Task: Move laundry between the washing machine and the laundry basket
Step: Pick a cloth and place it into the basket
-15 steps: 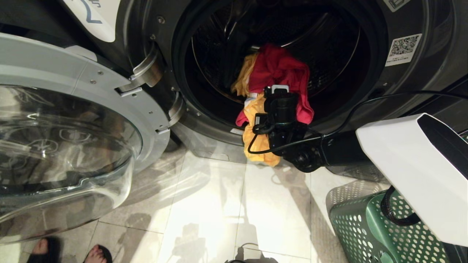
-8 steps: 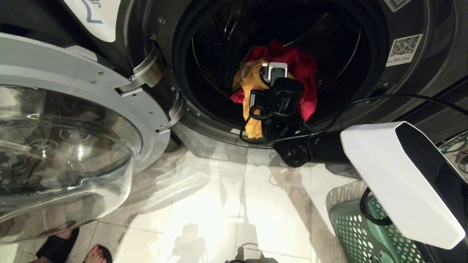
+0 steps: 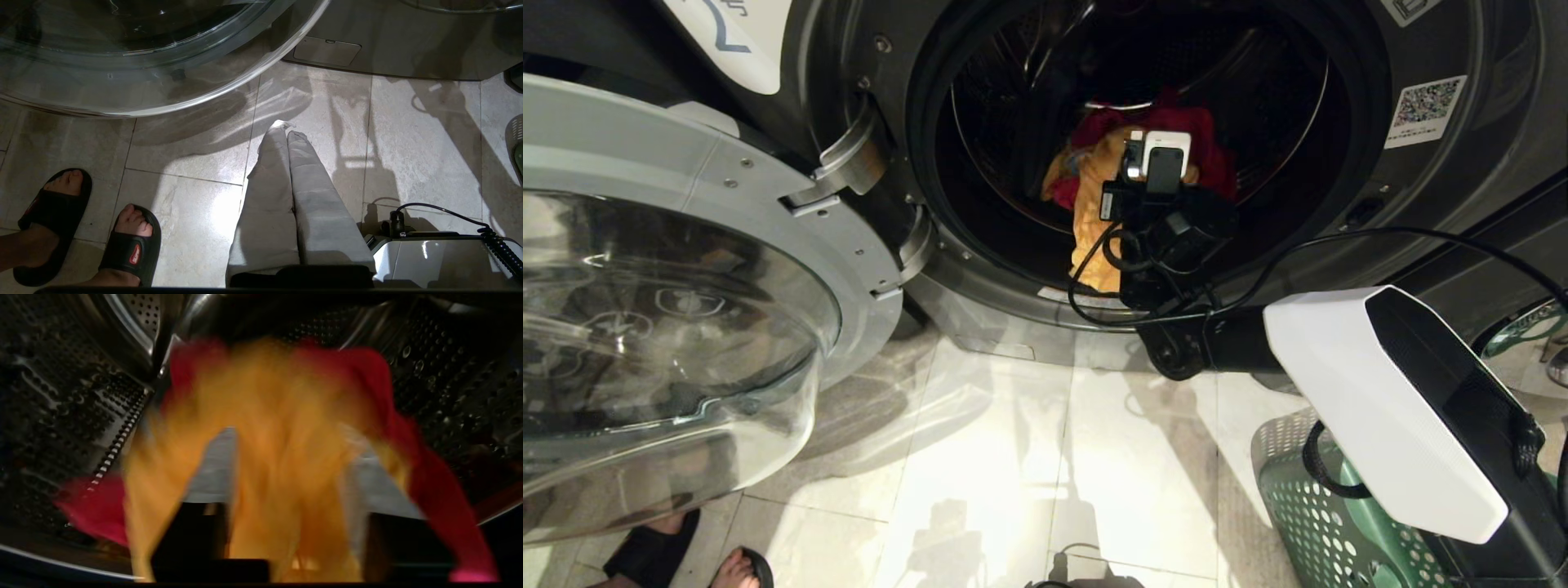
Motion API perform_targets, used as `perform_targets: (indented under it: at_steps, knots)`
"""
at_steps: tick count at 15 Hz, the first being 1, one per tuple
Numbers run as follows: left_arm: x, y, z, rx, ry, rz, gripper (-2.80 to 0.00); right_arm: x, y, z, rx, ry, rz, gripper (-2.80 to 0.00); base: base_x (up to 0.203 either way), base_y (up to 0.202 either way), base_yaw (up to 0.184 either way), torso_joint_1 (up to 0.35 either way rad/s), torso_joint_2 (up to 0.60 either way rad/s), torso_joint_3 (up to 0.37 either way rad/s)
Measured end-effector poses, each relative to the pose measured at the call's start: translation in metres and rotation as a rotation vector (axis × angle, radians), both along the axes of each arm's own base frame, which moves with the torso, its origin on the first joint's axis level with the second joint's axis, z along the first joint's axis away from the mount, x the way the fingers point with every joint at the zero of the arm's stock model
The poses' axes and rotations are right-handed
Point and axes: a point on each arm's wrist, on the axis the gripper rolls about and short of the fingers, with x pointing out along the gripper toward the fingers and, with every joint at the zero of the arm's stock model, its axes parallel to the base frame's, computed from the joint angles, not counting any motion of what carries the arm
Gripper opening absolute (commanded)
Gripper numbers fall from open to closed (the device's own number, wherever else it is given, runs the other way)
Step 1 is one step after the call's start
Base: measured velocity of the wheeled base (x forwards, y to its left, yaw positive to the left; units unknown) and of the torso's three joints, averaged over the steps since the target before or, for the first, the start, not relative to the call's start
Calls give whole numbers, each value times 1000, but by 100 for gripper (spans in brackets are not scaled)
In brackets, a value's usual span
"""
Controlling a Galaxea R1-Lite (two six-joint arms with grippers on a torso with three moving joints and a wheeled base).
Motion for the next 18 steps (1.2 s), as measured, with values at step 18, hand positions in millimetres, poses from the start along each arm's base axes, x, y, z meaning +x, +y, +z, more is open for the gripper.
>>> perform_targets:
  at_steps: [18]
  knots:
    - [0, 0, 0, 0, 0, 0, -280, -18, -7, -38, -6, 470, 115, 0, 0, 0, 0, 0, 0, 0]
